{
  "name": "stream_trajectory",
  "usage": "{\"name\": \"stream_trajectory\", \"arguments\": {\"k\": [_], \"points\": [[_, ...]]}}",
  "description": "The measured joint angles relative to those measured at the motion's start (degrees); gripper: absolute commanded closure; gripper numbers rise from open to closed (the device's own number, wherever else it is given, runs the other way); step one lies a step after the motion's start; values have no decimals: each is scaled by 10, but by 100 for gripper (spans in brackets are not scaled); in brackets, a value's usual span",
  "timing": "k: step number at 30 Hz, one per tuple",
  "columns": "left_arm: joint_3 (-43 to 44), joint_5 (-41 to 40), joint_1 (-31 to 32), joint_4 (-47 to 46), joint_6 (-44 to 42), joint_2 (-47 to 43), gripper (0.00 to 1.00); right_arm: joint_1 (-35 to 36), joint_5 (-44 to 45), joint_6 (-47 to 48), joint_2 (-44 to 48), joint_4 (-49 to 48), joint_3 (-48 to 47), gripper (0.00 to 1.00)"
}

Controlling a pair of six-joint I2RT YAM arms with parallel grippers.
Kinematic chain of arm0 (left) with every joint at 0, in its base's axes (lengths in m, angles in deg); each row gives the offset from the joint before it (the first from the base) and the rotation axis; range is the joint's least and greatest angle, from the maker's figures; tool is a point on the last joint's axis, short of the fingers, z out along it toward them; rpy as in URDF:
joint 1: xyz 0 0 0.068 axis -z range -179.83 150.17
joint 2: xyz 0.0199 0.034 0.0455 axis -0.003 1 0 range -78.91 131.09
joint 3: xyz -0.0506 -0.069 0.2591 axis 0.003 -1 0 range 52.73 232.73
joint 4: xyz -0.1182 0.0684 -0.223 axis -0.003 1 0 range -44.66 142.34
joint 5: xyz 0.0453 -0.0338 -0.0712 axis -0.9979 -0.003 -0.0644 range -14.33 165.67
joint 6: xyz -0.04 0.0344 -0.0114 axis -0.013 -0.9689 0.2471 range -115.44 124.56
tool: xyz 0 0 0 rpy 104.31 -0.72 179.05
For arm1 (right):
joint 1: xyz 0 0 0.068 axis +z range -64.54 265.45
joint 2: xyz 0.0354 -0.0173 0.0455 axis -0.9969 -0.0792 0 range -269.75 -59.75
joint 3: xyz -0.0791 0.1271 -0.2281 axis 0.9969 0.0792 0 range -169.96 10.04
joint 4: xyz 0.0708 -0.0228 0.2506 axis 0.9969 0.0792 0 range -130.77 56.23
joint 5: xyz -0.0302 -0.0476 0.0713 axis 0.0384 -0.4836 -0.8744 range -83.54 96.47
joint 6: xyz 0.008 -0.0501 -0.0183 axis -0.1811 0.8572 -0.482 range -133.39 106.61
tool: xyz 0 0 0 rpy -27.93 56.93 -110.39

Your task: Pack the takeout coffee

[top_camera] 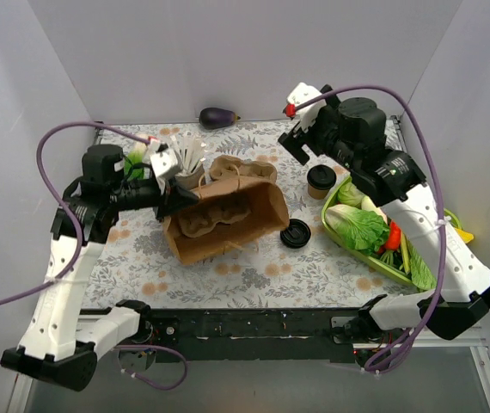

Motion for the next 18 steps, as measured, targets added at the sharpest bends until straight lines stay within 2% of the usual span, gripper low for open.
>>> {"name": "stream_trajectory", "arguments": {"k": [5,10,15,18], "points": [[-76,0,33,44,-56,-95,100,0,-2,-9,0,5,70,3],[-108,10,33,73,-92,-156,100,0,-8,-13,1,5,80,4],[-109,13,33,77,-99,-163,100,0,-17,-17,1,5,79,4],[-108,2,34,58,-63,-155,100,-1,-23,-21,-5,10,70,4]]}}
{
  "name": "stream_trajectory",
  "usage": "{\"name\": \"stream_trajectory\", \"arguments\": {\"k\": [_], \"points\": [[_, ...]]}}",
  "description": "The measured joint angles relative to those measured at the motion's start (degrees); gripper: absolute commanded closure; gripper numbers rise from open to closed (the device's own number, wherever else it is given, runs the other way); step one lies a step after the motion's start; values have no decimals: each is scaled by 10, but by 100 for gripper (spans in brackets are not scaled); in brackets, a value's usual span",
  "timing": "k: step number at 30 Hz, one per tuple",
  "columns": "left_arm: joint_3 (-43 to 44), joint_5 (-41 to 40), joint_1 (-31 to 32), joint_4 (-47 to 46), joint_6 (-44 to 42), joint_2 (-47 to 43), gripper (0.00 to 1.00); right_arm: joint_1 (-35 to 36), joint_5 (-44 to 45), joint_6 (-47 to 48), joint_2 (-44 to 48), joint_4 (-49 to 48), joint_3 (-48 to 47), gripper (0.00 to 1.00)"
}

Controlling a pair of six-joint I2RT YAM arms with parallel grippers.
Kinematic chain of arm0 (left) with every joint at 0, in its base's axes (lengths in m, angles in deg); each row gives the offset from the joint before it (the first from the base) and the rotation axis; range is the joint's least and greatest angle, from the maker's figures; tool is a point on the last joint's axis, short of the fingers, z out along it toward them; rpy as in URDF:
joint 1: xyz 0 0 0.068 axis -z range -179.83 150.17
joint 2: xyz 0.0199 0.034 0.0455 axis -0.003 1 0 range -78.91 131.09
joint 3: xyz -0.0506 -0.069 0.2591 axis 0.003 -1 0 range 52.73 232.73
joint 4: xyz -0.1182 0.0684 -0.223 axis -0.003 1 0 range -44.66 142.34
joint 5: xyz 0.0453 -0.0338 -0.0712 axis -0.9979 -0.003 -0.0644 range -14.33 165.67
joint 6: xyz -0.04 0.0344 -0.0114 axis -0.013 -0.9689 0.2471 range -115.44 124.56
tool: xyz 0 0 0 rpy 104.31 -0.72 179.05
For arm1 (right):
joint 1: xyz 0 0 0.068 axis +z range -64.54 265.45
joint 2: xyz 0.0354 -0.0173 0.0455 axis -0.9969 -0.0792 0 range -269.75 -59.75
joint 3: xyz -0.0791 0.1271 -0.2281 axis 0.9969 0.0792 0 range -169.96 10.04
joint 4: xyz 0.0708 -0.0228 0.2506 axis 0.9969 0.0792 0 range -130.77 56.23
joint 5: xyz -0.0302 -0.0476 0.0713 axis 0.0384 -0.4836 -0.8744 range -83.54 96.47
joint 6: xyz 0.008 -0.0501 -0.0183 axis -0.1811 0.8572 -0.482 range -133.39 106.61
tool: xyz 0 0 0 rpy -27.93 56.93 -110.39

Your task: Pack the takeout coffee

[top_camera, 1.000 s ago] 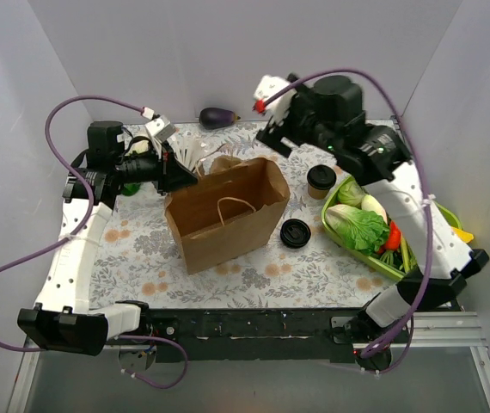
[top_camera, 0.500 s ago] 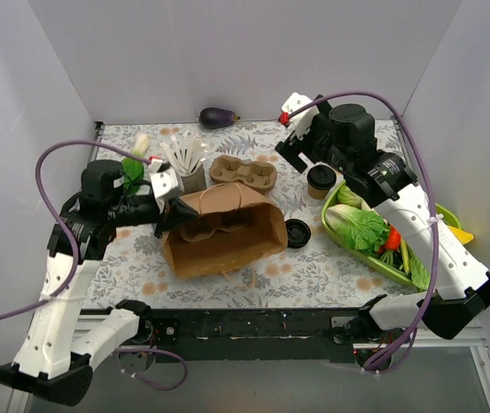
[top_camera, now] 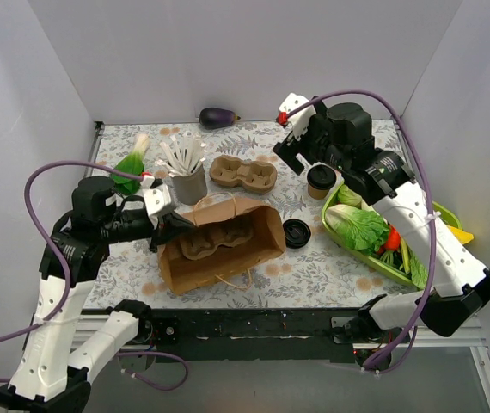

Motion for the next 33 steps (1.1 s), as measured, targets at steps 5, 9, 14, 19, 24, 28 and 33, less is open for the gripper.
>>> {"name": "stream_trajectory", "arguments": {"k": [5,9,14,19,24,28,33], "points": [[52,-23,1,-17,101,68,100,-12,-48,-3,-37,42,-61,8],[93,-26,1,-14,152,140,100,-52,-105,-19,-76,86,-112,11],[95,-53,-7,17,191,184,100,-107,-127,-26,-123,132,-132,12],[104,-88,-23,26,217,184,60,-150,-117,-30,-186,167,-141,8],[111,-129,-47,9,239,183,38,-183,-85,-48,-256,192,-141,5],[111,-151,-59,-7,249,183,34,-189,-61,-65,-297,200,-145,5],[117,-166,-68,-27,254,181,33,-191,-38,-78,-332,206,-159,5]]}}
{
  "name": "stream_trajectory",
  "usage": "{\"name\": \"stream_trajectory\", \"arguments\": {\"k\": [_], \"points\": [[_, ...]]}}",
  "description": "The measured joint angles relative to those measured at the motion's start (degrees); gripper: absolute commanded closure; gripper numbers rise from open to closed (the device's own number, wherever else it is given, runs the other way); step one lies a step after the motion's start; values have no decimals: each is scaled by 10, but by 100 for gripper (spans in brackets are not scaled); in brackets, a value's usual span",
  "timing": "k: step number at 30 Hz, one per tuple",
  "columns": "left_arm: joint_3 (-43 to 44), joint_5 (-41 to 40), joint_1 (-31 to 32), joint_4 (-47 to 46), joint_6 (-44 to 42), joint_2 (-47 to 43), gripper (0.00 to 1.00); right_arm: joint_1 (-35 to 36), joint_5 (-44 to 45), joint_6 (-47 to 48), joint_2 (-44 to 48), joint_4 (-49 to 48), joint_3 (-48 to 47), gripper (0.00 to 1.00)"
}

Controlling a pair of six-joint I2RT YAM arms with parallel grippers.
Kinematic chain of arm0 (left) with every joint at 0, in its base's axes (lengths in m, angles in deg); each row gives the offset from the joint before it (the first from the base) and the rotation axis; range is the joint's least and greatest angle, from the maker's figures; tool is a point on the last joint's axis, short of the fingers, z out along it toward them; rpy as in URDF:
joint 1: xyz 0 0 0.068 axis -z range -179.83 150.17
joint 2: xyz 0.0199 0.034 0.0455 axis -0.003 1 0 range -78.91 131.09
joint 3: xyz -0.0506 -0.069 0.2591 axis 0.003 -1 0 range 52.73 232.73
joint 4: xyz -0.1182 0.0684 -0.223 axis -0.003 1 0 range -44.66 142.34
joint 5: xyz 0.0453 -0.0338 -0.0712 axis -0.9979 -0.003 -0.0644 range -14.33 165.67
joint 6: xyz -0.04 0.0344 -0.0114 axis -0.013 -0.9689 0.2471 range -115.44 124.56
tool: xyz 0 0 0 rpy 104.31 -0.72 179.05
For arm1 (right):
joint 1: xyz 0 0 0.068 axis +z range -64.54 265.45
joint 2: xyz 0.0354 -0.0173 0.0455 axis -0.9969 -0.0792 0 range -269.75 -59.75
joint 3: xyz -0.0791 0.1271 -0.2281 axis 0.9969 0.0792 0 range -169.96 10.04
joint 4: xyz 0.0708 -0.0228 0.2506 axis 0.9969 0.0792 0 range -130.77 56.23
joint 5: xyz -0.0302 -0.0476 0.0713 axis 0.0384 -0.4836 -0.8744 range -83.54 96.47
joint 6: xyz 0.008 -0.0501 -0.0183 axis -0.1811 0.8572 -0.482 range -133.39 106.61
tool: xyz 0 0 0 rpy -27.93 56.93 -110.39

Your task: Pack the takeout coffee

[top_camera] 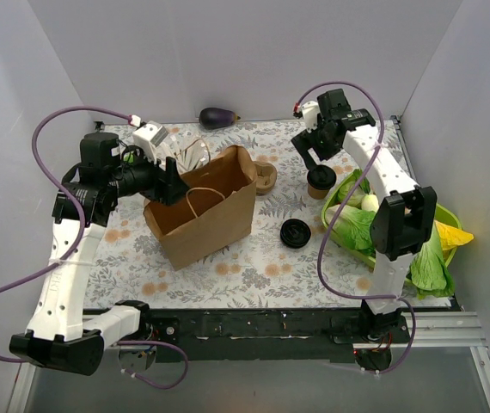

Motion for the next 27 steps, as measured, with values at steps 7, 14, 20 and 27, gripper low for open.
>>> {"name": "stream_trajectory", "arguments": {"k": [7,14,20,27], "points": [[0,-7,-10,-6,0,-15,32,-10,11,-12,-28,3,-7,7],[0,-7,-14,-8,0,-19,32,-27,5,-21,-44,6,-7,10],[0,-6,-20,-14,4,-19,32,-36,-12,-27,-50,15,7,11],[-5,-5,-21,-20,4,-20,31,-37,-36,-31,-50,19,10,9]]}}
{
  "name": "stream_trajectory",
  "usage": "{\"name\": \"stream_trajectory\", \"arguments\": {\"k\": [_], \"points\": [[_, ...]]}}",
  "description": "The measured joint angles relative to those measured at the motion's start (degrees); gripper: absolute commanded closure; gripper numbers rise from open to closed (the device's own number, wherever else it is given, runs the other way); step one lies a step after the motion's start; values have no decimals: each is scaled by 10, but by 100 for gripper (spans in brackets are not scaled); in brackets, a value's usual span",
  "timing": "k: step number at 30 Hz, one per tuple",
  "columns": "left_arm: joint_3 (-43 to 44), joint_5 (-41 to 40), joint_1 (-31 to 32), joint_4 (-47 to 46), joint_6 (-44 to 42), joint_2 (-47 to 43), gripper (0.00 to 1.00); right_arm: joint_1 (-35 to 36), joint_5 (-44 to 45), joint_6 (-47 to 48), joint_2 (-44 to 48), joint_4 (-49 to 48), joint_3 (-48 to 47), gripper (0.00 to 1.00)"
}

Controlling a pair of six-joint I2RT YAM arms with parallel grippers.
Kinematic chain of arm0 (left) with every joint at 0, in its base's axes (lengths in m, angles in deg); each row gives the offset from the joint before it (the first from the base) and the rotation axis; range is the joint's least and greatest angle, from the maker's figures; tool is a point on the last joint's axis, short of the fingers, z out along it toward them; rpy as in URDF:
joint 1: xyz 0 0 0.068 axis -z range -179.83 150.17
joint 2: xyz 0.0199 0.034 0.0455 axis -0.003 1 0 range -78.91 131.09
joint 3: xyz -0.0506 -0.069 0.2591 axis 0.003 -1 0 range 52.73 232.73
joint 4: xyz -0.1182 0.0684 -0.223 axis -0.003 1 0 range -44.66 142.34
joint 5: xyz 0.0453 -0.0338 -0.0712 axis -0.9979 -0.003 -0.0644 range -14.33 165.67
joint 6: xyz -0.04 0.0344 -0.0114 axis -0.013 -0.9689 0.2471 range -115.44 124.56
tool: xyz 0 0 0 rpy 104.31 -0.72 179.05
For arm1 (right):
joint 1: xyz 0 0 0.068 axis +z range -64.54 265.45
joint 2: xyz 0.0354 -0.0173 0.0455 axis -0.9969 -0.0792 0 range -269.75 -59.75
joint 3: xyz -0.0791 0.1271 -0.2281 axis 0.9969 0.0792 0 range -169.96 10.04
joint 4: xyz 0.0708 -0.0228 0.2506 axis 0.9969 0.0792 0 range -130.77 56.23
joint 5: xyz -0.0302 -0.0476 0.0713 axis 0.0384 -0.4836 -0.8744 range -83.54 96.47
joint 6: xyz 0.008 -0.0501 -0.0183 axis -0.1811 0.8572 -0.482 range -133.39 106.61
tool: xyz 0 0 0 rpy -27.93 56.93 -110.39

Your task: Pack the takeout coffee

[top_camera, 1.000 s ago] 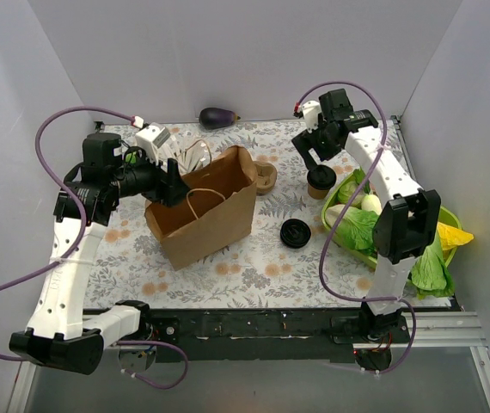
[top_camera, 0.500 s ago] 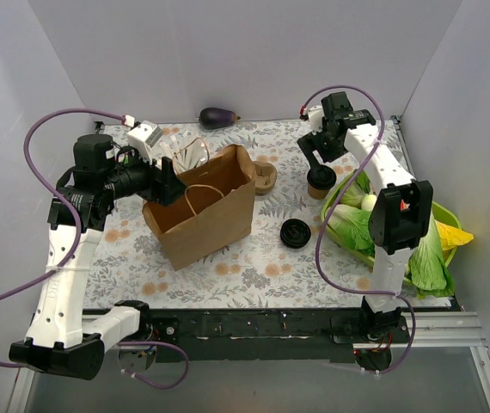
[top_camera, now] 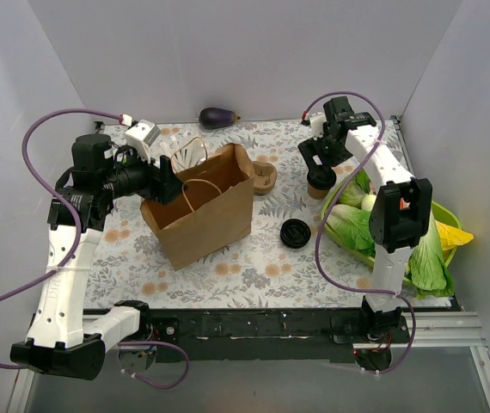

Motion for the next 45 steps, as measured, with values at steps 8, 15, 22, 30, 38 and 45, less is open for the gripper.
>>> {"name": "stream_trajectory", "arguments": {"k": [8,15,22,30,38,45], "points": [[-2,3,-3,0,0,0,31,0,-10,-6,-3,0,1,7],[-2,8,-7,0,0,0,31,0,-10,-10,-12,0,1,7],[-2,14,-9,0,0,0,31,0,-10,-10,-15,0,1,9],[-2,17,-11,0,0,0,31,0,-11,-10,-18,0,1,13],[-5,18,-15,-1,0,-1,31,0,-11,-10,-28,0,1,21],[-12,19,-18,-1,0,-5,31,0,-12,-6,-28,-2,3,34]]}}
